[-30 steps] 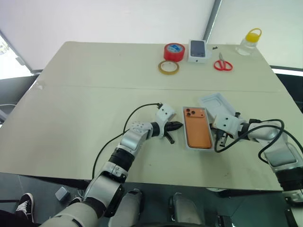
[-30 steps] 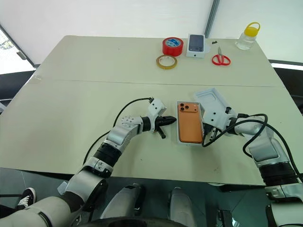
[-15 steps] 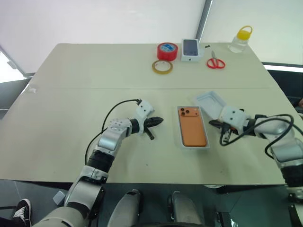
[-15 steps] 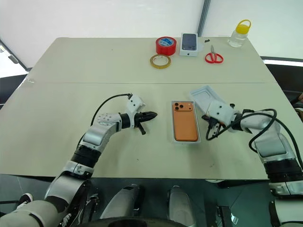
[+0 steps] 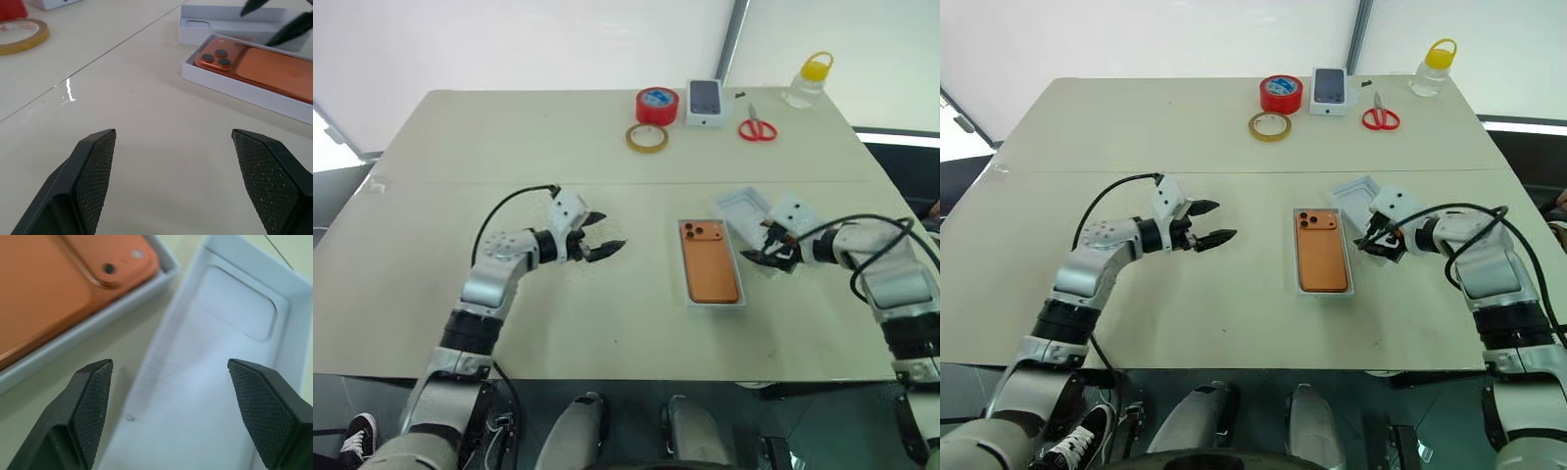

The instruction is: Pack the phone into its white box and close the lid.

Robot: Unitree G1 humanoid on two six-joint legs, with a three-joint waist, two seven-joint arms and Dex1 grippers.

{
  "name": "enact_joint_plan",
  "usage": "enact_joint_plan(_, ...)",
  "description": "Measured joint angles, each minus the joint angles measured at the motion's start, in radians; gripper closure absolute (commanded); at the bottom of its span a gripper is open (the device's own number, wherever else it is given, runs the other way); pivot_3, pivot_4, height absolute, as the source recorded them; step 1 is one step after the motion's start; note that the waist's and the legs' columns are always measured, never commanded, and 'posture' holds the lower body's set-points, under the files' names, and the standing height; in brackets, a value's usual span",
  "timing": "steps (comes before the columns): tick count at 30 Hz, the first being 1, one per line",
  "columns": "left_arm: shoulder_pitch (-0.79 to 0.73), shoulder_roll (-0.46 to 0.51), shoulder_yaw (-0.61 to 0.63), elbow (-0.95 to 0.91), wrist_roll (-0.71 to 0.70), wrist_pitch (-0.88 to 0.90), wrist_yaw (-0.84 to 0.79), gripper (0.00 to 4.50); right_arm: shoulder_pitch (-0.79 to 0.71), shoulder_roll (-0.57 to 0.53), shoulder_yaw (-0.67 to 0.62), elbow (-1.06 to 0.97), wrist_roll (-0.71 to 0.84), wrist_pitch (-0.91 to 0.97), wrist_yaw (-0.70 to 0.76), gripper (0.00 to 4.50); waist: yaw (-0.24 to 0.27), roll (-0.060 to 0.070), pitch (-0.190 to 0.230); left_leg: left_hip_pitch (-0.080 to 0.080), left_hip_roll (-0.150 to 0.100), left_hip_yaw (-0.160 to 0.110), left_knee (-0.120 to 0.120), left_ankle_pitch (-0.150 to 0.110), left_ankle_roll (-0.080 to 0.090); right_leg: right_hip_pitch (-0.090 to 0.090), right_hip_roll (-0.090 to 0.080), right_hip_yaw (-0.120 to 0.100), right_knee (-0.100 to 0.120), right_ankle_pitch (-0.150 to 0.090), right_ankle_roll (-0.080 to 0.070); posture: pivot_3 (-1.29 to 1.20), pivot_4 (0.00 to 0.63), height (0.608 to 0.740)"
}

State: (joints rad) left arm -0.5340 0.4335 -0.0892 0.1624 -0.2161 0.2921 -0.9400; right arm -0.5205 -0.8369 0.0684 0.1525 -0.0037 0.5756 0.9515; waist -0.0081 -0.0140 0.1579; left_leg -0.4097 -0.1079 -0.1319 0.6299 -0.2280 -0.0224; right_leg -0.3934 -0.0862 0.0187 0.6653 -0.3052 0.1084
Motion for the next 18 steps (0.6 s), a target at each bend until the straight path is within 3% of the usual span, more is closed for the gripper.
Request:
enact_joint_plan(6, 0.016, 0.068, 0.045, -0.014, -0.037, -0.080, -0.078, 0.55, -0.047, -0.028, 0.039, -0.086, 0.017, 0.251, 0.031, 0.59, -0.003, 0.001, 0.000, 0.000, 0.000, 0.000, 0.000, -0.002, 0.004, 0.000, -0.001, 0.000, 0.000, 0.000, 0.000, 0.00, 0.150, 0.740)
enact_joint_plan(18, 0.121, 0.086, 0.081, -0.128, -0.159, -0.157, -0.179, 0.55, -0.138, -0.010, 0.113, -0.193, 0.048, 0.652, -0.059, 0.59, -0.008, 0.002, 0.001, -0.001, 0.000, 0.000, -0.001, -0.003, 0.004, -0.002, -0.001, 0.000, 0.000, 0.000, -0.001, 0.00, 0.150, 0.740)
